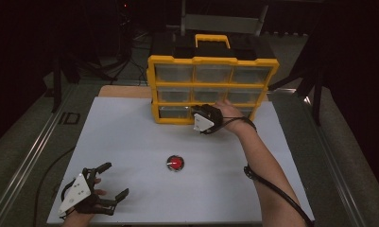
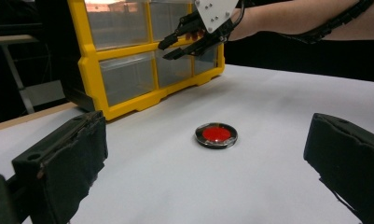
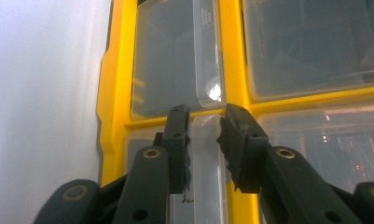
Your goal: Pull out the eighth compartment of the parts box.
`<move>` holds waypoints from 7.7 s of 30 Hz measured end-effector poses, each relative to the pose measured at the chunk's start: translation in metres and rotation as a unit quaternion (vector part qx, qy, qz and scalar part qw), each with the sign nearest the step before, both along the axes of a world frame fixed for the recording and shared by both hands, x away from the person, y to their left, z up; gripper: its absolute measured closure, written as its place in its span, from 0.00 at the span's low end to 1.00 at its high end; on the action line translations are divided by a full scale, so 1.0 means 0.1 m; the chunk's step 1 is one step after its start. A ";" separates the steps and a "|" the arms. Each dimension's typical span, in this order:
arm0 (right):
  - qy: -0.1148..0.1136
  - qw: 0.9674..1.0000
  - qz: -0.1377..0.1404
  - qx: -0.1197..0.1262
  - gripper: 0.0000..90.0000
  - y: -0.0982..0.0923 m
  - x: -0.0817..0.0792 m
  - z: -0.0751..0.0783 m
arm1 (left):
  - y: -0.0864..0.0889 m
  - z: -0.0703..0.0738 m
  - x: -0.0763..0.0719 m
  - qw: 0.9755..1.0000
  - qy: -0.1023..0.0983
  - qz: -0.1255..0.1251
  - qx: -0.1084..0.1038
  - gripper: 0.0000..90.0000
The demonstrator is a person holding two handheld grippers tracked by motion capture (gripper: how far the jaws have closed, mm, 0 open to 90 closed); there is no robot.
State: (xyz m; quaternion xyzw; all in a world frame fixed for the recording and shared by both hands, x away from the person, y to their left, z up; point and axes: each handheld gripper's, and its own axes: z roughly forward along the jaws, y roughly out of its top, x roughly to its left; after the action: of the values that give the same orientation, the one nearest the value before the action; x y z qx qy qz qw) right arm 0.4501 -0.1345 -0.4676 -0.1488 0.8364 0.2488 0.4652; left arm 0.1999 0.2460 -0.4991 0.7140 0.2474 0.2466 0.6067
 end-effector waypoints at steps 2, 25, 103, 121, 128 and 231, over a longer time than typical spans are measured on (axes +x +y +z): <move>0.004 1.000 0.003 -0.006 0.78 -0.01 0.01 0.01 | 0.00 0.00 0.00 1.000 0.000 -0.001 0.000 0.00; 0.004 0.998 -0.022 -0.055 0.83 0.06 -0.01 0.07 | -0.01 -0.01 0.01 1.000 0.001 -0.006 0.001 0.00; 0.056 0.998 0.018 -0.039 0.83 -0.03 -0.57 0.13 | -0.04 -0.01 0.05 1.000 0.001 -0.013 0.010 0.00; 0.053 0.998 0.026 -0.038 0.83 -0.05 -0.67 0.12 | -0.04 -0.01 0.05 1.000 0.001 -0.014 0.011 0.00; 0.051 0.998 0.021 -0.044 0.83 -0.03 -0.68 0.13 | -0.04 -0.01 0.05 1.000 0.002 -0.015 0.011 0.00; 0.266 0.859 -0.174 0.401 0.09 -0.97 -1.58 0.45 | -0.04 0.00 0.06 1.000 0.007 -0.013 0.009 0.00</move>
State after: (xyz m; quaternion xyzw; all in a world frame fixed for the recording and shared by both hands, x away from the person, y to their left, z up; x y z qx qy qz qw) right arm 0.2919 -0.2319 -0.4231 0.2703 0.7682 0.5083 0.2800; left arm 0.2062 0.2420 -0.4991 0.7245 0.2398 0.2361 0.6015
